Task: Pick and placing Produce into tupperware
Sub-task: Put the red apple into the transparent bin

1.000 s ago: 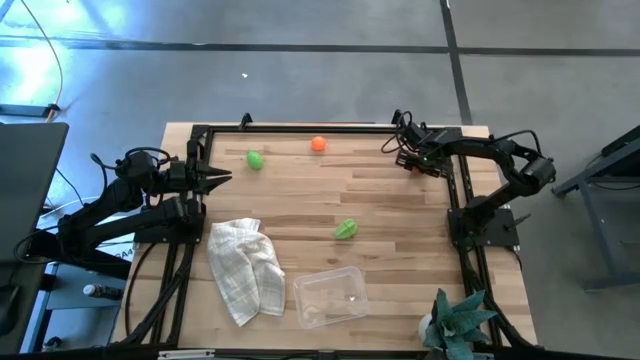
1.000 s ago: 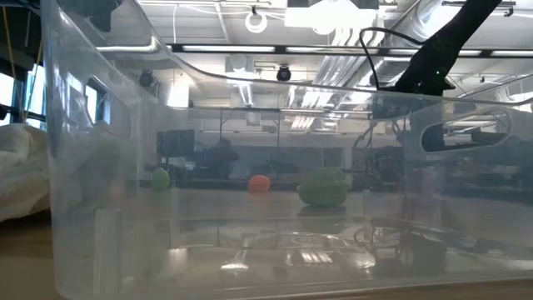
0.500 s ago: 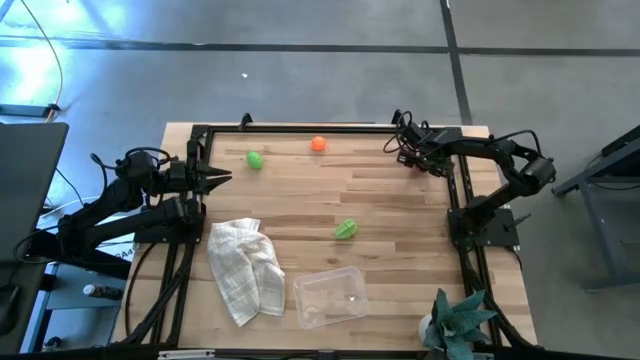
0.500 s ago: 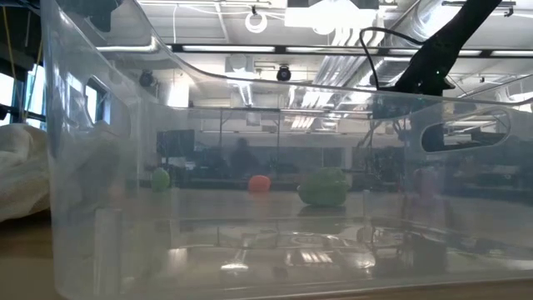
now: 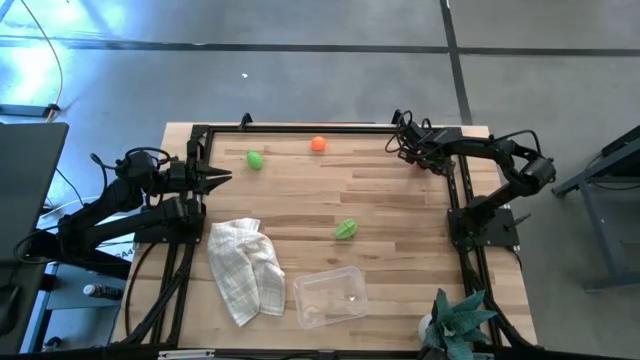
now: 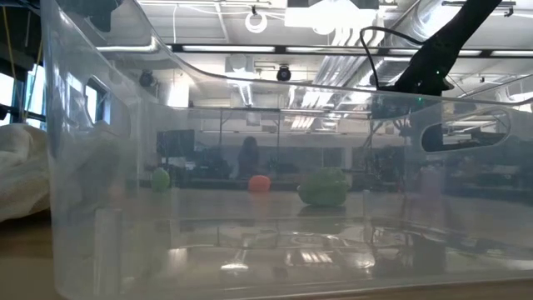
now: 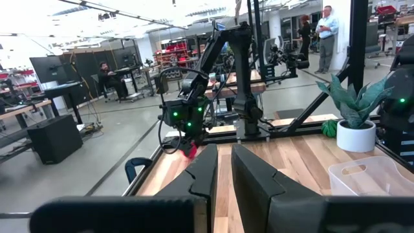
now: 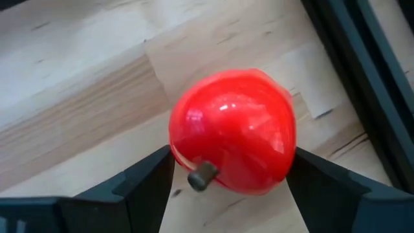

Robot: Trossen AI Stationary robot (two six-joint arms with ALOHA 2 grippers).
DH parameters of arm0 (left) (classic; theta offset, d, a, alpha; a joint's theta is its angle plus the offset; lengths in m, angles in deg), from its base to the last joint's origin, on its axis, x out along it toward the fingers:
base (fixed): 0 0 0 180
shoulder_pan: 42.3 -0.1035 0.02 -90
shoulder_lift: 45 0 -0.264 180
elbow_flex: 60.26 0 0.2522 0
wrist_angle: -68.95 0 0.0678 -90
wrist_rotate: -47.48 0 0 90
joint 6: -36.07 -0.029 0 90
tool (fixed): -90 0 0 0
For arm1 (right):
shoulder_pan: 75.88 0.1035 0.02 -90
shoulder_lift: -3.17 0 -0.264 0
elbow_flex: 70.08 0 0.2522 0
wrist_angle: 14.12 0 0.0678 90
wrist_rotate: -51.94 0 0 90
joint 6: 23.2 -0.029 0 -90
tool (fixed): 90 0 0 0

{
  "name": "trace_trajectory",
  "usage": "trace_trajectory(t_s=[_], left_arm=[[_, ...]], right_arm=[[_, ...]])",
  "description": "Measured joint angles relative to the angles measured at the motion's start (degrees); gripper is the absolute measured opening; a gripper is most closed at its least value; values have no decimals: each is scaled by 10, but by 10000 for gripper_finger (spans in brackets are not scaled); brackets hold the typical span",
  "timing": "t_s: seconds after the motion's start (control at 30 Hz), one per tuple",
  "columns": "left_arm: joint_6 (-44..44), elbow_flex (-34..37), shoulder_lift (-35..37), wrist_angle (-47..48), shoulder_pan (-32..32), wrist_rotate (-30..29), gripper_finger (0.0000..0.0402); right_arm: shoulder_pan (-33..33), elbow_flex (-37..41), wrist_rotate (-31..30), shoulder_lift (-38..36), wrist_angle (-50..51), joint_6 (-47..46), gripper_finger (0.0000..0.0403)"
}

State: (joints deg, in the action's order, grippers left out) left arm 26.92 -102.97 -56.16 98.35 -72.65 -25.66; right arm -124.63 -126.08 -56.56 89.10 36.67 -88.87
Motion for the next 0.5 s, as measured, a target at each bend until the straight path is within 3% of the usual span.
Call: trace_trajectory(t_s=[0.5], left_arm=[[0,0,0,0,0,0,37]], right_arm=[[0,0,-26,0,1,-29,277]])
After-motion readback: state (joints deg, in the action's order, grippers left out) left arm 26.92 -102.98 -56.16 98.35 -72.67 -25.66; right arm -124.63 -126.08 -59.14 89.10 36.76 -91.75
